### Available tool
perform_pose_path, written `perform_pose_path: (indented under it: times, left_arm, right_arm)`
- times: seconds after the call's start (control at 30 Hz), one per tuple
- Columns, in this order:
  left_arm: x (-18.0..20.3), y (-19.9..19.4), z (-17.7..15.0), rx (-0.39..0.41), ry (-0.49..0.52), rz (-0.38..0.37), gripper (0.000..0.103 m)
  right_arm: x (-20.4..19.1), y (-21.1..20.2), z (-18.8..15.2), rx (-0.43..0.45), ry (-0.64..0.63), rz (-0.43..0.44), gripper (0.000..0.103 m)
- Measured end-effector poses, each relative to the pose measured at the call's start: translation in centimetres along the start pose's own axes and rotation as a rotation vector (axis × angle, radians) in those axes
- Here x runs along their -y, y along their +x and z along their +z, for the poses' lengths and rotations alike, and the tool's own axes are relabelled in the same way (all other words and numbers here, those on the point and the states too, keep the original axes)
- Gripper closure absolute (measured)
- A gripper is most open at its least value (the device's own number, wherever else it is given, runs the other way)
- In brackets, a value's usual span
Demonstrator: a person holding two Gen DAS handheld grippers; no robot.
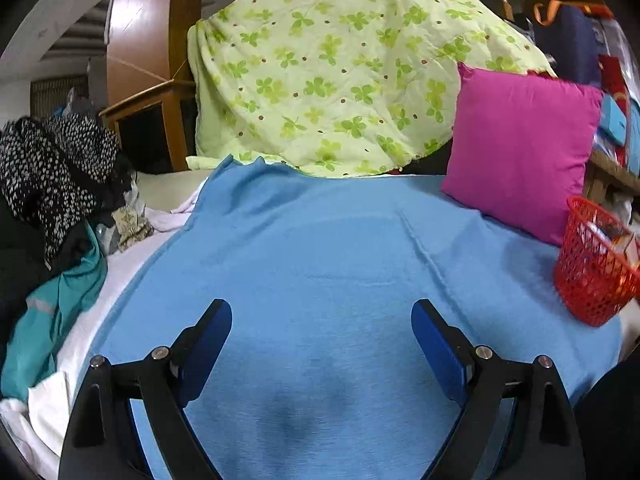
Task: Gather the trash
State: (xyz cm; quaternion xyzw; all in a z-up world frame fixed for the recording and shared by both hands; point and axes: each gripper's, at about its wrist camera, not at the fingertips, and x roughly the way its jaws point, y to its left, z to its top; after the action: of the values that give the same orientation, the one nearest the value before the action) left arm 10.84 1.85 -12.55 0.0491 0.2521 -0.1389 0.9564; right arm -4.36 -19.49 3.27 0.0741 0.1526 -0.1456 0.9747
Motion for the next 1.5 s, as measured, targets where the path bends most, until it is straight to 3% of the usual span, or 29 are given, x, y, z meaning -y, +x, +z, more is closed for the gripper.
perform_pose_path:
  times: [0.27,0.47,0.67,0.93,1.2,1.5]
  left_arm:
    - [1.9,-3.2,4.3,0.053,-0.013,0.071,0.011]
    - [7.3,-5.9,7.6,0.093,0.066,0.122,0.009]
    - [14.8,-7.5,8.7,0.071,0.177,0.095,0.008]
    - [22.5,-8.7,9.1,0.047,0.247,0.046,0.008]
    - [26.9,-10.1,8.9,0.026,0.289,0.023,0.008]
    - [29.5,-13.9,9.1,0.085,0.336,-0.056,0.008]
  right_arm:
    - [6.1,-0.3,-0.7,0.031,-0.011,-0.055,0.034]
    - [11.9,-0.3,-2.0,0.007,0.031,-0.062,0.034]
    - [18.3,-0.3,-3.7,-0.045,0.102,-0.097,0.034]
    - [22.2,-2.4,-4.1,-0.009,0.025,-0.144,0.034]
    - [24.5,-2.8,-4.6,-0.023,0.028,-0.116,0.034]
    - [26.9,-4.5,-5.0,-0.055,0.139,-0.145,0.033]
